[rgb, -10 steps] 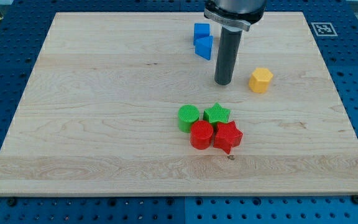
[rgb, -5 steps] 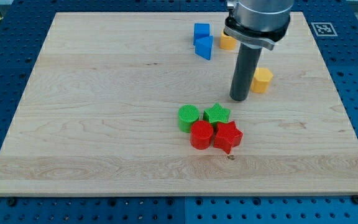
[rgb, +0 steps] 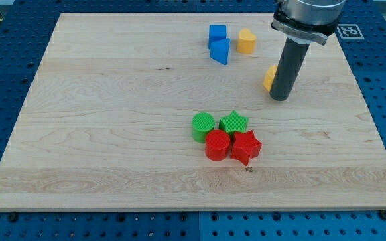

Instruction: Push yellow hexagon right to the blue triangle

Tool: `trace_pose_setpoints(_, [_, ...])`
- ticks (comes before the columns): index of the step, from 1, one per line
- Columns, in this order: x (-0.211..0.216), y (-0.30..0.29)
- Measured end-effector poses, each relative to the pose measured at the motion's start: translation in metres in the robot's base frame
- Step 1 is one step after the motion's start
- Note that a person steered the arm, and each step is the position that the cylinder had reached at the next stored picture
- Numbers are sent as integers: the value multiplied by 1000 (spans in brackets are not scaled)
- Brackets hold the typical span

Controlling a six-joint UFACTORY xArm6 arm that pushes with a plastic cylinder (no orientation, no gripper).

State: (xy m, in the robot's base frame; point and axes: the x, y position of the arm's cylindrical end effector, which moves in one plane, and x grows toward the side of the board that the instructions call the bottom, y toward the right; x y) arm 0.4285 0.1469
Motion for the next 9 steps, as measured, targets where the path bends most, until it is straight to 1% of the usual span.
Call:
trace_pose_setpoints(2, [-1, 21])
trace_pose_setpoints(3, [-9, 21])
trace_pose_setpoints(6, [-34, -17])
trace_pose_setpoints(7, [-41, -20])
trace_pose_setpoints(8, [-41, -1])
trace_pose_setpoints(9, [-52, 3])
